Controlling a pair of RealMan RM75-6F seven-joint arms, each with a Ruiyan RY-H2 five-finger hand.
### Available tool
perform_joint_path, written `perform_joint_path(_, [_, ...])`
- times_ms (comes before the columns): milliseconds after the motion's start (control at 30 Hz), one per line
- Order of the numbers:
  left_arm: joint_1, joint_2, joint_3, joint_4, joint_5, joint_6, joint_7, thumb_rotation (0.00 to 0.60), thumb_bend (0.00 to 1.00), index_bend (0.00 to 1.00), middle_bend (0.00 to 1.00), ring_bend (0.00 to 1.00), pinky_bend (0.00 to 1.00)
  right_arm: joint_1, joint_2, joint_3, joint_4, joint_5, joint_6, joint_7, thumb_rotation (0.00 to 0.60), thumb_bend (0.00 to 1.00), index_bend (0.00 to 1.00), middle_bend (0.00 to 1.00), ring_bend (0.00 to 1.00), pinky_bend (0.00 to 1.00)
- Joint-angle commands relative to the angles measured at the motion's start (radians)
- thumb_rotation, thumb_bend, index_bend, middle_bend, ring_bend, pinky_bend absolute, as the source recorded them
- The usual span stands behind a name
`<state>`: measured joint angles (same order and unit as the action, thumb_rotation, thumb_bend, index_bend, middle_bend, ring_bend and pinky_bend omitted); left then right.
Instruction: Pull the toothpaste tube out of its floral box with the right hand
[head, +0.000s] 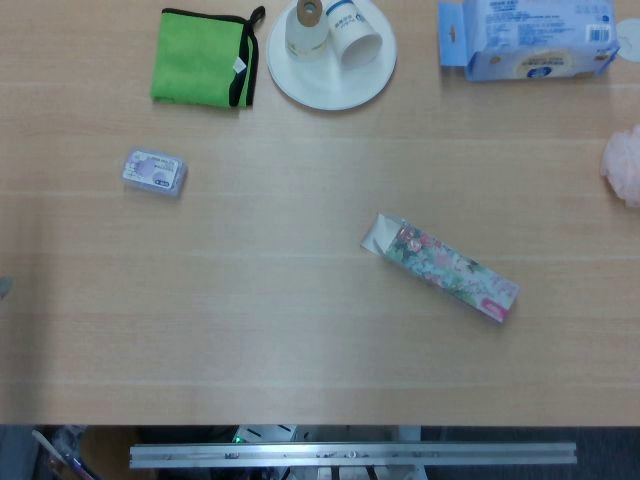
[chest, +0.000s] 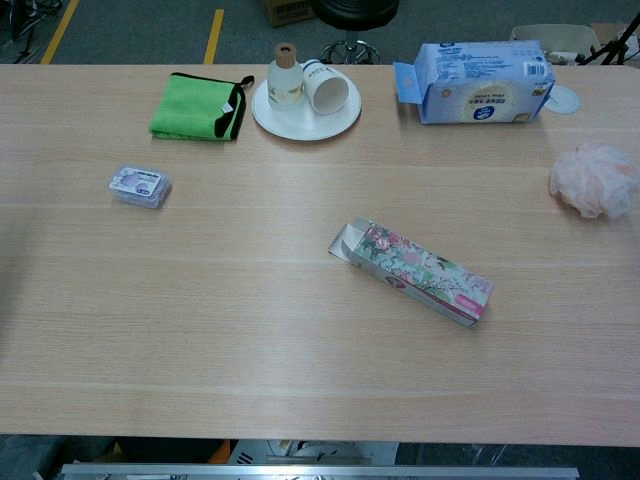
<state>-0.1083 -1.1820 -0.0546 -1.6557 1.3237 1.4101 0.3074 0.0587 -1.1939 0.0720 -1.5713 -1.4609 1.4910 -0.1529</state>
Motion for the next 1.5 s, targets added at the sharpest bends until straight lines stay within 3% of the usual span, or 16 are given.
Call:
perform_joint_path(33, [0.0,0.0,0.0,0.001,0.0,0.0,0.0,0.6,0.11,0.0,0.0,0.0,0.11,-0.002,-0.002,-0.002,0.001,-0.001,0.001,-0.002,0.6,0.0,0.0,0.03,0.0,0.19])
perform_joint_path(500, [0.002,-0.001,0.004,0.006,0.004,0.003,-0.008,0.6,0.11,0.0,0.0,0.0,0.12,-0.002,-0.014,0.001,0.006,0.003,-0.001,0.007,0.6,0.0,0.0,0.03,0.0,0.19])
perform_joint_path(800, [0.003,-0.002,0.005,0.017,0.0,-0.003,-0.025,0.6,0.11,0.0,0.0,0.0,0.13,0.002,-0.004,-0.006,-0.095,0.016,-0.032,0.041,0.6,0.0,0.0,0.04,0.0,0.18])
perform_joint_path(1100, [0.009,-0.002,0.008,0.035,0.004,-0.002,-0.058,0.6,0.11,0.0,0.0,0.0,0.15,0.051,-0.019,-0.02,-0.197,0.016,-0.123,-0.011,0.6,0.0,0.0,0.05,0.0,0.18])
perform_joint_path(1500, [0.017,-0.006,0.012,0.064,0.008,-0.003,-0.103,0.6,0.11,0.0,0.0,0.0,0.15,0.151,-0.102,-0.023,-0.196,0.031,-0.273,-0.056,0.6,0.0,0.0,0.05,0.0,0.18])
